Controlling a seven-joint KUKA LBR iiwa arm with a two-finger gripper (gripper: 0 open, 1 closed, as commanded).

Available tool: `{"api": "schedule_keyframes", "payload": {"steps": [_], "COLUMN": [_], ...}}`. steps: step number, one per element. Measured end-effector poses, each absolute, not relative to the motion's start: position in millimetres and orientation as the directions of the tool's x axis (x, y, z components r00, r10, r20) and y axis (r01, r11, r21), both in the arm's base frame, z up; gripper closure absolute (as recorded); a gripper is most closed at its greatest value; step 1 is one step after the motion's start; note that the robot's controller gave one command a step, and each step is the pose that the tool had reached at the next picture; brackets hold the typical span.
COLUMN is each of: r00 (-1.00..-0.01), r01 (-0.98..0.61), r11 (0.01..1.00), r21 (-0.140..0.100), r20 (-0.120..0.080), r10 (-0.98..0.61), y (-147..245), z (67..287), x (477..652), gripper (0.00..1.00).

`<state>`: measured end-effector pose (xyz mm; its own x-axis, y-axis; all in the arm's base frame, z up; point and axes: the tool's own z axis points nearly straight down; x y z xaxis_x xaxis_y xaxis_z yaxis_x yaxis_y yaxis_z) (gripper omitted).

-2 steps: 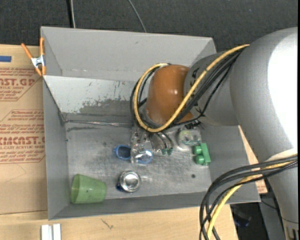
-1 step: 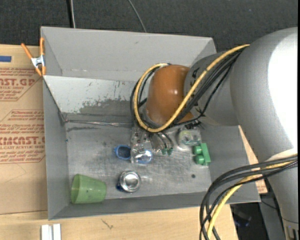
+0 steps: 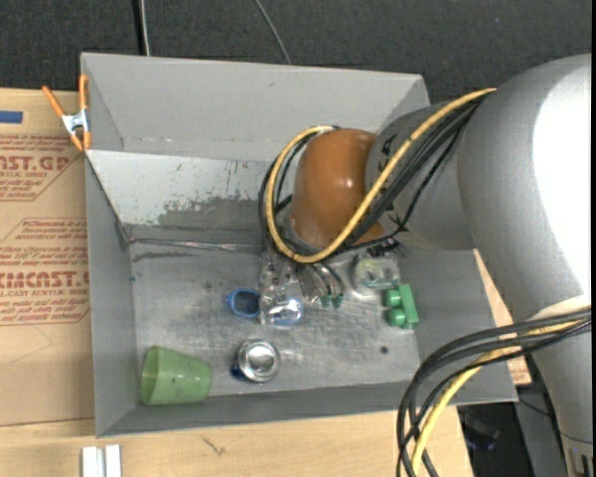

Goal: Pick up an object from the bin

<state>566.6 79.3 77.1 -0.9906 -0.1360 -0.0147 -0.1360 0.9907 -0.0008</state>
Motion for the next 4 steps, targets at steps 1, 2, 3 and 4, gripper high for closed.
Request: {"api": "schedule_keyframes", "payload": {"steps": [1, 2, 3, 4], "r00": [-0.991, -0.991, -0.991, -0.991], "r01": [-0.136, -0.136, -0.136, -0.136], "r11": [0.991, 0.991, 0.991, 0.991], "r21": [-0.001, -0.001, -0.001, -0.001], "r20": [-0.015, -0.014, -0.014, -0.014], "r10": [-0.136, -0.136, -0.136, -0.136], "y": [79.3, 79.3, 79.3, 79.3], "z": [77.0, 77.0, 77.0, 77.0], "x": [566.6, 566.6, 566.5, 566.5], "gripper": [1.00, 1.00, 1.00, 1.00]}}
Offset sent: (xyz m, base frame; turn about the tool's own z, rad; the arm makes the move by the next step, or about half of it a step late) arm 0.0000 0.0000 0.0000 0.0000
